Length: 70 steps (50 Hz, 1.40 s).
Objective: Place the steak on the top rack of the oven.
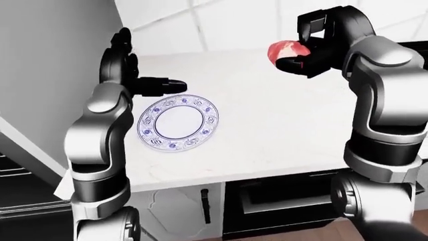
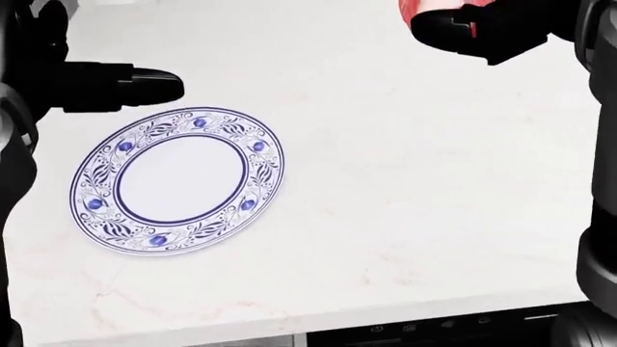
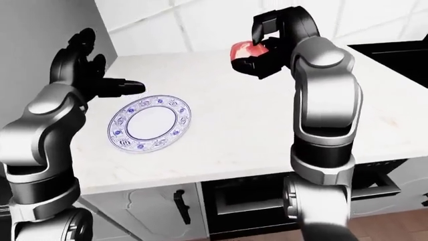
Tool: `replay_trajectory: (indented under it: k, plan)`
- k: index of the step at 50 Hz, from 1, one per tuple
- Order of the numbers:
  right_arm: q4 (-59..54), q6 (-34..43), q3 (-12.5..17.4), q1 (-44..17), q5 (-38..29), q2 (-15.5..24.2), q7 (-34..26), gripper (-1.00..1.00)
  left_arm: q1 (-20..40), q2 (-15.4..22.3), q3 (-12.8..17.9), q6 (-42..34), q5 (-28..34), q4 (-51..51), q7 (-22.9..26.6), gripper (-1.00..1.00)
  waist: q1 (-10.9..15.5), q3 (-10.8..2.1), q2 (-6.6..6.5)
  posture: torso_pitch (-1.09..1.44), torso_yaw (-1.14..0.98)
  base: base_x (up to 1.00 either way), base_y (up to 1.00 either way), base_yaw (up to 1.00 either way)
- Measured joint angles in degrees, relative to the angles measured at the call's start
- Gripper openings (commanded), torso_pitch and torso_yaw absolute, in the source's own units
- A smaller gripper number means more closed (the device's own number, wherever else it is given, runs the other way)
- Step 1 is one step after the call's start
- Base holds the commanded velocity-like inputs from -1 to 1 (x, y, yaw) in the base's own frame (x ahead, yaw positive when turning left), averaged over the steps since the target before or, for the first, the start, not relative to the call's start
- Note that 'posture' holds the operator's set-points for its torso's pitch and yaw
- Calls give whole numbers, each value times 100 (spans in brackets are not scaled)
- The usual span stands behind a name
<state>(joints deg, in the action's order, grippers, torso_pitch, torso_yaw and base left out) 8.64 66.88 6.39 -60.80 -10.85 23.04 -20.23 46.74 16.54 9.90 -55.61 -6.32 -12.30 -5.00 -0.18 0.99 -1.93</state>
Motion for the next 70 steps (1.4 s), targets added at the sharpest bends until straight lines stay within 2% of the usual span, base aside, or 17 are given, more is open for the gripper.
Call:
replay_trajectory:
  k: [3, 6, 10, 20, 23, 24, 26, 29, 35, 38, 42, 45, 48, 51, 63, 68, 70]
  plan:
    - [26, -33, 59, -13, -35, 18, 30, -98, 34, 2, -9, 35, -13, -80, 6, 100, -23, 15, 188, 0, 0, -26, -16, 0]
    - [28, -64, 86, -59, -72, 42, 63, -98, 38, -30, -17, 96, -18, -104, 5, 100, -82, -28, 465, 0, 0, -26, -16, 0]
    - [-36, -18, 146, 83, -153, 47, 106, -98, -92, -102, -170, 69, -89, 61, 64, 100, -101, -25, 391, 0, 0, -25, -17, 0]
    - [84, -49, 96, 197, -115, -6, 60, -98, -94, -82, -73, 113, -44, -80, 15, 100, 92, 116, 32, 0, 0, -26, -13, 0]
    - [152, -34, 87, 180, -117, -13, 56, -98, -108, -63, -60, 88, -53, -89, 19, 100, 95, 66, -163, 0, 0, -23, -3, 0]
    - [189, -38, 66, 218, -114, -45, 51, -98, -156, -53, -34, 90, -48, -96, 17, 100, 133, 74, -135, 0, 0, -21, -2, 0]
    - [175, 9, 10, 270, -77, -56, 8, -97, -202, -50, -2, 38, -32, -50, 1, 100, 90, 17, -183, 0, 0, -21, -4, 0]
    - [147, 54, 23, 237, -66, -28, -11, -97, -124, -48, -8, 16, -22, -56, -15, 100, 42, -25, -92, 0, 0, -17, -2, 0]
    - [244, -29, 42, 198, -72, -45, 10, -97, -138, -41, 1, 68, -24, -74, -16, 100, 43, 62, 284, 0, 0, -11, 0, 0]
    - [248, -45, 64, 197, -69, -34, 21, -97, -92, -39, -1, 65, -26, -84, -15, 100, 17, 45, 538, 0, 0, -9, 0, 0]
    - [228, -46, 177, 297, -148, -22, 103, -96, -131, -94, -106, 80, -89, -146, 26, 100, 6, 221, 337, 0, 0, 0, 0, 0]
    - [167, -57, 103, 358, -195, -32, 130, -96, -141, -81, -94, 69, -106, -102, 40, 100, -14, 255, 189, 0, 0, 0, 0, 0]
    - [107, -50, 64, 339, -200, -53, 92, -96, -114, -59, -63, 73, -95, -94, 28, 100, -69, 228, -25, 0, 0, 0, 0, 0]
    - [93, -38, 23, 375, -184, -78, 43, -96, -153, -62, -47, 87, -77, -74, 11, 100, -24, 288, 50, 0, 0, 0, 0, 0]
    - [249, -170, 60, 393, -168, -85, 27, -97, -217, -80, -36, 75, -56, -155, -13, 100, 48, 215, 166, 0, 0, 0, 0, 2]
    - [254, -75, 65, 452, -257, -68, 11, -97, -284, -103, -97, 32, -93, -100, 21, 100, 84, 130, 234, 0, 0, 0, 0, 100]
    - [273, -96, 24, 450, -247, -85, -21, -97, -256, -75, -32, 44, -65, -141, 2, 100, 94, 83, 341, 0, 0, 0, 0, 100]
